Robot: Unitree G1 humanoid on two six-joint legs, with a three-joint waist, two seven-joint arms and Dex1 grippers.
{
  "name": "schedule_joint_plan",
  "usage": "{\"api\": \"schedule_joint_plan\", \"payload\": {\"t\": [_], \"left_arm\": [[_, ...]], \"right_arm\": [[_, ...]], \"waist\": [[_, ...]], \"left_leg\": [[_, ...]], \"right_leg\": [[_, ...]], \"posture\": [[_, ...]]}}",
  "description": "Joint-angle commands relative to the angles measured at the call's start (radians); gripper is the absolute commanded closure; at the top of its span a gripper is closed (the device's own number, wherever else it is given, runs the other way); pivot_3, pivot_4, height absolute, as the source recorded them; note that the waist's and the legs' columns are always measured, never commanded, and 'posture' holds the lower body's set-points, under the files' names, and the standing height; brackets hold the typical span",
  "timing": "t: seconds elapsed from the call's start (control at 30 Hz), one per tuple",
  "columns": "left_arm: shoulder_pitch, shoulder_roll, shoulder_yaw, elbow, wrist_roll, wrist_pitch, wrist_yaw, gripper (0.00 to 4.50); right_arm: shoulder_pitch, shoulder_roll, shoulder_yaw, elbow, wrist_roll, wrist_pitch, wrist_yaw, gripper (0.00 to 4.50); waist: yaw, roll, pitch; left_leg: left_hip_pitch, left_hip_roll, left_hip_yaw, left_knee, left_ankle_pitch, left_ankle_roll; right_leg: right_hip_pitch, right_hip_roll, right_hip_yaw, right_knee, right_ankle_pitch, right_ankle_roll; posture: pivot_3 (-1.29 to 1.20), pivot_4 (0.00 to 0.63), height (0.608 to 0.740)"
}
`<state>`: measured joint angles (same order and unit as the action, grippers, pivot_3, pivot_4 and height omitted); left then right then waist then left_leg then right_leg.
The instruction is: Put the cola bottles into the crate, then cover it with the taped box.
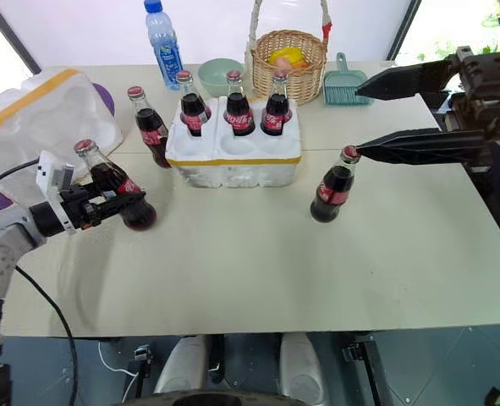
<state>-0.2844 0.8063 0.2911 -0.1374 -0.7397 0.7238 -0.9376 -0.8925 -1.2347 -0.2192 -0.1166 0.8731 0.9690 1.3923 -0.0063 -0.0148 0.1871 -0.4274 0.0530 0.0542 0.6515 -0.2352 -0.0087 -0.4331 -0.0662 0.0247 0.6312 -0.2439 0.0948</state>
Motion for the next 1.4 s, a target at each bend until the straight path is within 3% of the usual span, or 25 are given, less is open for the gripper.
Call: {"api": "schedule_joint_plan", "payload": {"t": [0.03,0.13,0.27,0.5,0.77,1.13,1.2,1.27,1.4], "left_arm": [[-0.13,0.011,0.041,-0.105,-0.155,0.074,-0.014,1.69],[-0.305,-0.068,-0.026,-0.072,-0.159,0.077,0.038,1.69],[-0.512,-0.221,-0.141,0.07,-0.02,-0.03,0.095,1.69],[-0.709,-0.409,-0.268,0.381,0.194,-0.264,0.089,1.69],[-0.817,-0.491,-0.318,0.693,0.376,-0.484,0.055,1.69],[-0.863,-0.563,-0.349,0.929,0.534,-0.575,0.115,1.69],[-0.861,-0.584,-0.366,0.985,0.57,-0.6,0.126,0.66],[-0.861,-0.6,-0.375,1.029,0.599,-0.621,0.139,0.07],[-0.836,-0.6,-0.349,0.998,0.602,-0.627,0.149,0.07]], "right_arm": [[0.002,-0.004,-0.045,-0.027,0.014,-0.021,-0.016,0.0],[0.027,-0.002,-0.045,-0.035,0.0,-0.038,-0.04,0.0],[0.07,-0.005,-0.053,-0.049,0.003,-0.037,-0.062,0.0],[0.09,-0.004,-0.088,-0.054,0.024,-0.011,-0.133,0.0],[0.169,-0.019,-0.137,-0.086,0.023,-0.019,-0.173,0.0],[0.189,0.002,-0.086,-0.055,-0.036,-0.081,-0.199,0.0],[0.177,0.014,-0.063,-0.04,-0.052,-0.093,-0.206,0.0],[0.167,0.023,-0.045,-0.029,-0.065,-0.101,-0.21,0.0],[0.16,0.033,-0.038,-0.03,-0.068,-0.097,-0.216,0.0]], "waist": [[0.006,0.0,0.0],[0.013,0.0,0.0],[0.019,0.0,0.0],[0.011,-0.001,0.0],[0.012,-0.001,0.001],[0.016,-0.001,0.0],[0.015,-0.001,0.0],[0.017,0.0,0.0],[0.018,0.0,0.0]], "left_leg": [[0.0,0.0,0.0,0.001,0.0,0.0],[0.0,0.0,0.0,0.003,0.0,0.0],[0.0,-0.001,-0.002,0.007,0.0,0.0],[0.0,0.0,-0.002,0.008,0.0,0.001],[-0.001,0.0,-0.002,0.009,0.0,0.001],[-0.002,0.0,-0.002,0.01,0.0,0.001],[-0.002,0.0,-0.002,0.01,0.0,0.001],[-0.002,0.0,-0.002,0.01,0.0,0.001],[-0.002,-0.001,-0.002,0.01,0.0,0.001]], "right_leg": [[0.0,0.0,0.0,0.0,0.0,0.0],[0.002,0.0,0.0,0.0,0.0,0.0],[0.005,0.002,0.0,0.0,0.002,0.004],[0.004,0.003,0.0,0.0,0.003,0.006],[0.004,0.003,0.001,0.0,0.003,0.006],[0.003,0.003,0.001,0.0,0.003,0.006],[0.003,0.003,0.001,0.0,0.003,0.006],[0.003,0.003,0.001,0.0,0.003,0.006],[0.004,0.003,0.001,0.0,0.003,0.006]], "posture": [[0.0,0.15,0.74],[0.0,0.15,0.74],[0.0,0.15,0.74],[0.0,0.15,0.74],[0.0,0.15,0.74],[0.0,0.15,0.74],[0.0,0.15,0.74],[0.0,0.15,0.74],[0.0,0.15,0.74]]}}
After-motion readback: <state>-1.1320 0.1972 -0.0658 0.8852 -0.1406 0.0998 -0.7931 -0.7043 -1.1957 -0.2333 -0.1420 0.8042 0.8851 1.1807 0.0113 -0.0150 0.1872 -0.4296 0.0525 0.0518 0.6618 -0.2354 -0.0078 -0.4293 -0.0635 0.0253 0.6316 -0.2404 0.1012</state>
